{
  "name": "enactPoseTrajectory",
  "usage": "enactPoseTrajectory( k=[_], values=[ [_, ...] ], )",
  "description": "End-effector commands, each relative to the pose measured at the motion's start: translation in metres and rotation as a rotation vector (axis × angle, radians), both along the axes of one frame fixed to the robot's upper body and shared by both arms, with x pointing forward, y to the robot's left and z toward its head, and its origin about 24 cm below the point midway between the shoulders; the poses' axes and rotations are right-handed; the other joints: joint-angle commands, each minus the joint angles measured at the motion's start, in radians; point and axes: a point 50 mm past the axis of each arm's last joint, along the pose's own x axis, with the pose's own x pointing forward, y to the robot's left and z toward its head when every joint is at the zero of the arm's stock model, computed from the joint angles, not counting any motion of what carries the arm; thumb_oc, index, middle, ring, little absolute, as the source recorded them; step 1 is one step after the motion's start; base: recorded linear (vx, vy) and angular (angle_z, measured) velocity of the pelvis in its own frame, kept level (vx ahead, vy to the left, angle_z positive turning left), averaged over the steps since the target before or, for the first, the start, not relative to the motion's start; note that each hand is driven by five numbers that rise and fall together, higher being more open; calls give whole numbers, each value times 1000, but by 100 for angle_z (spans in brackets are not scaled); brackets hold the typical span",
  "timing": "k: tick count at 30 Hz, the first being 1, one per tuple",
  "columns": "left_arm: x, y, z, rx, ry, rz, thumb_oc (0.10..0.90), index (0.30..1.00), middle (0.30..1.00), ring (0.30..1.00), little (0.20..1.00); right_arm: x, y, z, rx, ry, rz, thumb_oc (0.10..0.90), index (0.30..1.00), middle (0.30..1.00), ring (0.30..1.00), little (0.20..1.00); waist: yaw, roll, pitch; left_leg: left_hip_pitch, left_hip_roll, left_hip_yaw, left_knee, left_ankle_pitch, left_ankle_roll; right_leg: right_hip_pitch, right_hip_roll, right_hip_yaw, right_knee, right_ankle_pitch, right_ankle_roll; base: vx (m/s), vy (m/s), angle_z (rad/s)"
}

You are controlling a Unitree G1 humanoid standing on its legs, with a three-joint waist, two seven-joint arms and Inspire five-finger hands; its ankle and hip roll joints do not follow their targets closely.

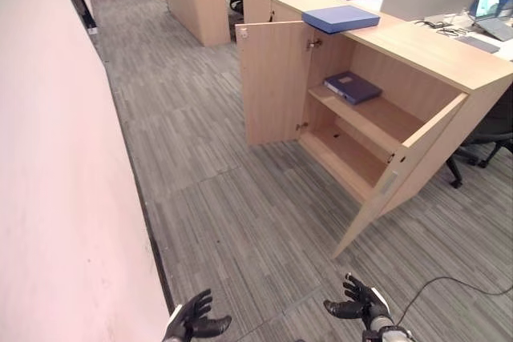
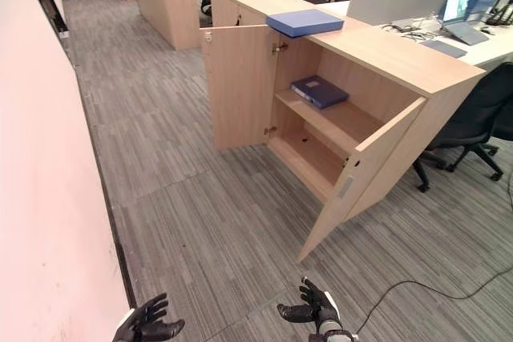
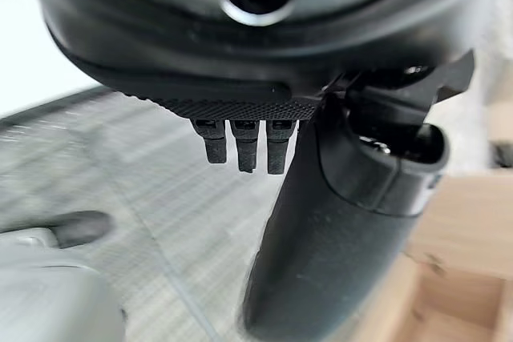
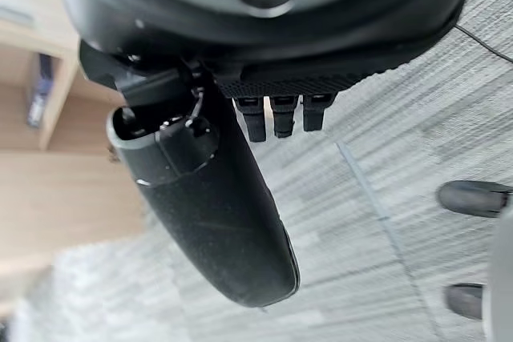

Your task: Put the empty folder in the office cabinet

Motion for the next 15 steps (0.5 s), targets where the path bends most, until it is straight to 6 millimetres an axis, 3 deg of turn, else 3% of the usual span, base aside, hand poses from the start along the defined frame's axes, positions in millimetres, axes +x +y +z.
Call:
enactPoseTrajectory(
  k=[1, 2, 3, 15],
  values=[
    [52, -5, 11, 78, -36, -97, 800, 900, 900, 900, 900, 34, -9, 20, -28, -136, 14, 800, 900, 900, 900, 900, -12, -9, -9, 58, 99, 29, -2, -89, -85, 37, -103, 16, 23, -92, 135, 0, 0, 0],
    [65, -21, 30, 128, -266, -226, 800, 900, 900, 900, 900, 24, -11, 13, -39, -98, -11, 800, 900, 900, 900, 900, -18, -11, -5, 59, 101, 30, -2, -83, -86, 35, -104, 13, 27, -87, 133, 36, 12, -14],
    [31, -25, -2, 41, -7, -116, 800, 900, 900, 900, 900, 29, -6, 13, -48, -92, 18, 800, 900, 900, 900, 900, -19, -7, -8, 61, 100, 33, -2, -93, -85, 37, -102, 18, 22, -94, 134, 12, -5, -19],
    [33, -24, 2, 36, -35, -120, 800, 900, 900, 900, 900, 28, -12, 13, -75, -82, 19, 800, 900, 900, 900, 900, -14, -4, -9, 63, 103, 29, -2, -92, -87, 41, -97, 14, 22, -96, 129, 4, -5, -2]
  ],
)
